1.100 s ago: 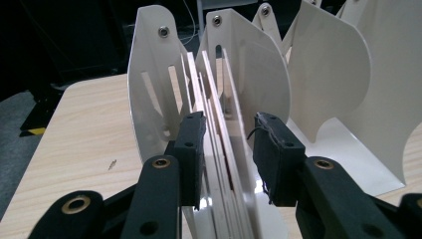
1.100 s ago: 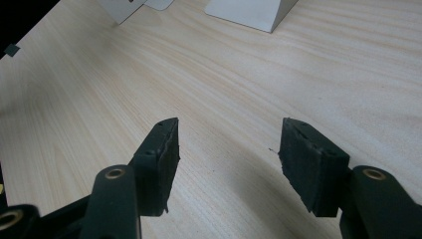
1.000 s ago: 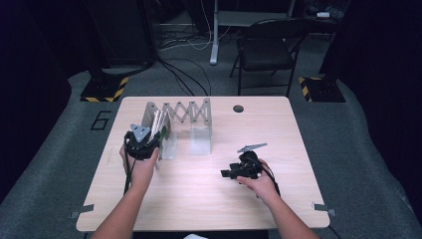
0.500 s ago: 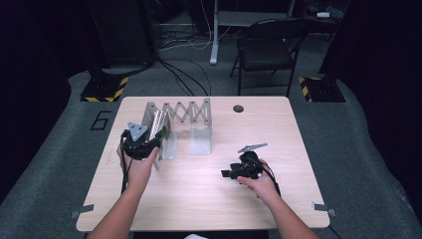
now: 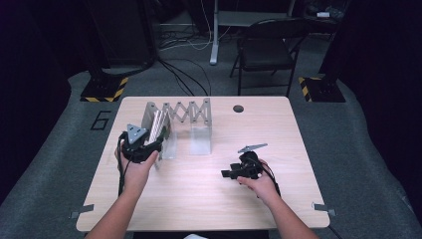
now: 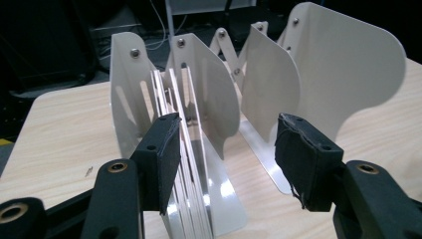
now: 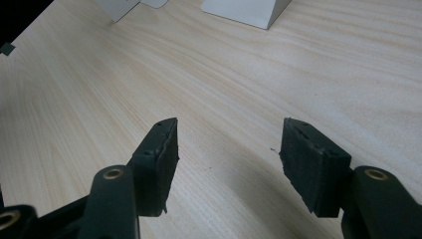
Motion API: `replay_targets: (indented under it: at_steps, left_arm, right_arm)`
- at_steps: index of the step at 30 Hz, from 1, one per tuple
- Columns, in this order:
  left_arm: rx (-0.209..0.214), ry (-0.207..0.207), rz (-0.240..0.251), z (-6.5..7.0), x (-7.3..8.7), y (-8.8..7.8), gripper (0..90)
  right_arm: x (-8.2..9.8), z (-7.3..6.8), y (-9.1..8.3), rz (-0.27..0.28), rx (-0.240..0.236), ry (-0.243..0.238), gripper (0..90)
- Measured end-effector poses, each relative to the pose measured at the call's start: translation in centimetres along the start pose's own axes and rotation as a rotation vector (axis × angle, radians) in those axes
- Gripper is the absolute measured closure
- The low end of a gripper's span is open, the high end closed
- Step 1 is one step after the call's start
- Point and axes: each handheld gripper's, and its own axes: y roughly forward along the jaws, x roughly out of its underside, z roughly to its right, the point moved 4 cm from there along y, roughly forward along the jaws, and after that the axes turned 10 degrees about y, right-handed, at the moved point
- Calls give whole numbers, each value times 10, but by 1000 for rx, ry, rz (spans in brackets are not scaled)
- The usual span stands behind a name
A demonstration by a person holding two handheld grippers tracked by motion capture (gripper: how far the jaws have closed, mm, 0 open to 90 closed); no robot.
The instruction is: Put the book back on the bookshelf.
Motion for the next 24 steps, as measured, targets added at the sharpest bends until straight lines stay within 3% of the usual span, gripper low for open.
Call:
replay_targets:
  at_steps: [8,24]
  left_arm:
    - [90,32,-39,11,10,-10,423]
    - [203,84,-66,30,33,-38,417]
  right_arm:
    - [0,0,0,1,3,3,394]
    - [-1,0,-3,13,2,7,393]
